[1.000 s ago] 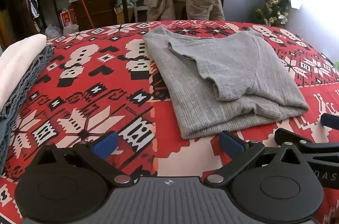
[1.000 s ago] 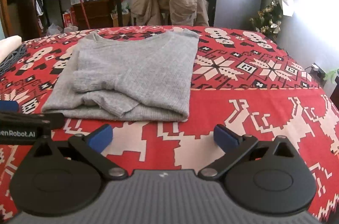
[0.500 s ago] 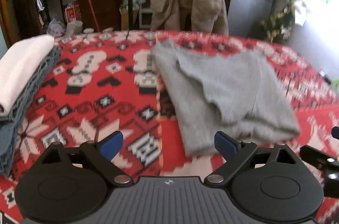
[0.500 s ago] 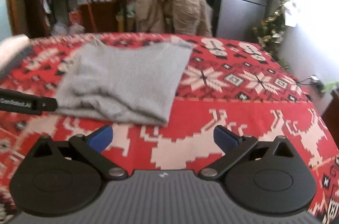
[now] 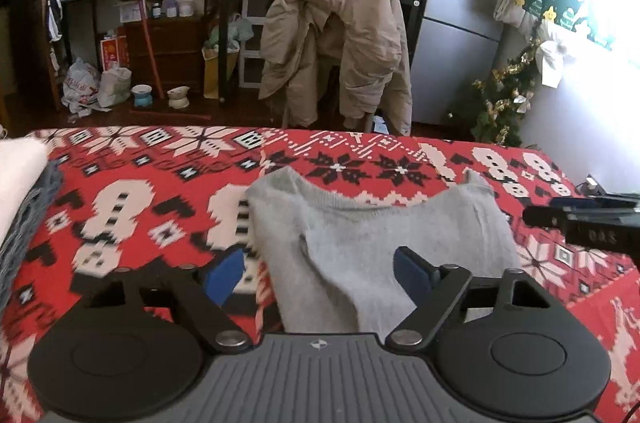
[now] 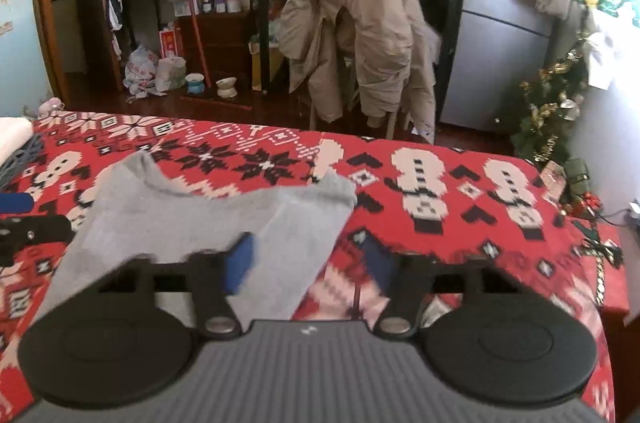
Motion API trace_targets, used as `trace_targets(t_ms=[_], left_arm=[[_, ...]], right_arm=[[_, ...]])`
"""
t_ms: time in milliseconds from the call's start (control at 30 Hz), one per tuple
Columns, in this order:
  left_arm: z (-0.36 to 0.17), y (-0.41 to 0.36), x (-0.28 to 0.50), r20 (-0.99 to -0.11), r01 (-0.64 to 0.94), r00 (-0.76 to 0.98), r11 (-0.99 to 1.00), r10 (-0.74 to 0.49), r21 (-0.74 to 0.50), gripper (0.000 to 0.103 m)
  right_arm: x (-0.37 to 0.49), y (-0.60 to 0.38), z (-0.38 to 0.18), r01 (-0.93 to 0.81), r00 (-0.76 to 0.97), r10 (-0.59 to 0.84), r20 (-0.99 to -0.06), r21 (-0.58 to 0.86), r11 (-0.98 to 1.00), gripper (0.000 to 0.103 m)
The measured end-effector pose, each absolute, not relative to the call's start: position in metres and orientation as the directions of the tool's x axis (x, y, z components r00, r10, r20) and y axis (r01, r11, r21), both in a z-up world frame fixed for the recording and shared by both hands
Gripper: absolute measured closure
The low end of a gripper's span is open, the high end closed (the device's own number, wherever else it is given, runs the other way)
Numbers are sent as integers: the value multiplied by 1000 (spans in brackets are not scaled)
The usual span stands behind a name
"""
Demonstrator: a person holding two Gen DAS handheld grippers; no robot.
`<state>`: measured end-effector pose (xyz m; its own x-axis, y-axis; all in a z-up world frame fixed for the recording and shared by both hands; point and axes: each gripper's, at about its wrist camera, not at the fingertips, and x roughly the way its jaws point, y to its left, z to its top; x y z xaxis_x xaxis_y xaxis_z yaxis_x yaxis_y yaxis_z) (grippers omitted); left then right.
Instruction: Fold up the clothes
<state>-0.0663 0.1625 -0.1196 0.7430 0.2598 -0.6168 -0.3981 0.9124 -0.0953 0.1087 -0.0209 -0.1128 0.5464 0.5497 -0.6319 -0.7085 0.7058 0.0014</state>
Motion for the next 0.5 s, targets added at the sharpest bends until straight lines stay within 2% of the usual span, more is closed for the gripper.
trace_targets(t_ms=[33, 100, 133, 233, 367, 433, 467, 500], left_arm=[[-122, 165, -59, -622, -395, 740, 914, 257, -93, 35], [-129, 169, -47, -643, -386, 726, 918, 243, -89, 55], [-132, 171, -42, -650, -383, 721, 920, 239, -86, 57], [-138, 179, -32, -656, -397, 715, 913, 240, -98, 58], [-146, 190, -27, -673, -415, 702, 902, 234, -120, 58], [-148, 191, -26, -673, -408, 703, 905, 229, -119, 61], [-147, 190, -26, -671, -404, 704, 908, 233, -108, 73], [-147, 188, -27, -668, -400, 704, 912, 240, -94, 81]], right_arm=[[119, -14, -116, -712, 535, 552, -639, 11, 702, 74], [137, -3, -122, -719, 513, 555, -655, 27, 695, 84], [144, 2, -126, -721, 507, 551, -662, 25, 692, 90], [159, 16, -135, -729, 488, 552, -676, 32, 684, 96], [171, 28, -143, -740, 459, 576, -676, 68, 669, 98], [176, 36, -147, -748, 445, 581, -681, 73, 660, 98], [178, 41, -150, -753, 434, 580, -689, 75, 653, 98], [180, 46, -153, -758, 424, 576, -699, 75, 648, 98]])
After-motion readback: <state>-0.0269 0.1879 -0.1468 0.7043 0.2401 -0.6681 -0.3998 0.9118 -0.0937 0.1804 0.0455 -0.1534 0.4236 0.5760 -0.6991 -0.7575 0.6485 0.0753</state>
